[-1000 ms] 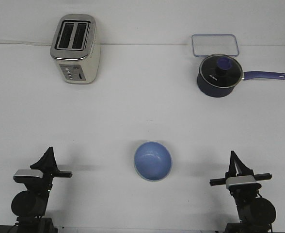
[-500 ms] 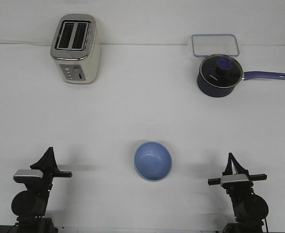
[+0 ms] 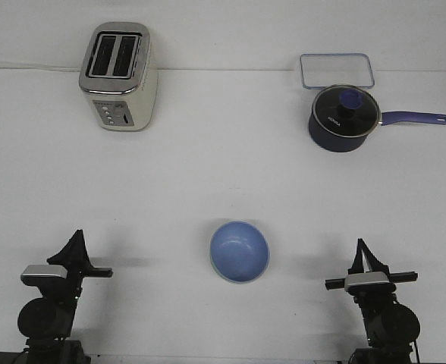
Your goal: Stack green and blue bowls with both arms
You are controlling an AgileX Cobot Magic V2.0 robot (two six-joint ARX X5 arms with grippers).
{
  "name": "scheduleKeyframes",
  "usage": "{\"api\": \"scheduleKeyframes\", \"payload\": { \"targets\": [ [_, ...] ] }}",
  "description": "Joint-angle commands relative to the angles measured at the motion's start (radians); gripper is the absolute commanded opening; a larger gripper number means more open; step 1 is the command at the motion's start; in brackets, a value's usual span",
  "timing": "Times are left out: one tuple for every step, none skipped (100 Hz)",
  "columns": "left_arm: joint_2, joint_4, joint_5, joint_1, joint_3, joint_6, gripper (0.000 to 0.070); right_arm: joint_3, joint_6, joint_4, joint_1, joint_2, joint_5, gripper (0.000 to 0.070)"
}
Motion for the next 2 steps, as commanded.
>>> {"api": "scheduleKeyframes", "payload": {
  "targets": [
    [-0.001, 0.010, 0.000, 0.000, -0.019, -0.003, 0.0015, -0.002, -0.004, 0.011, 0.000, 0.000, 0.000, 0.0001],
    [-0.001, 0.010, 0.000, 0.000, -0.019, -0.003, 0.0015, -0.002, -0.004, 0.011, 0.000, 0.000, 0.000, 0.0001]
  ]
}}
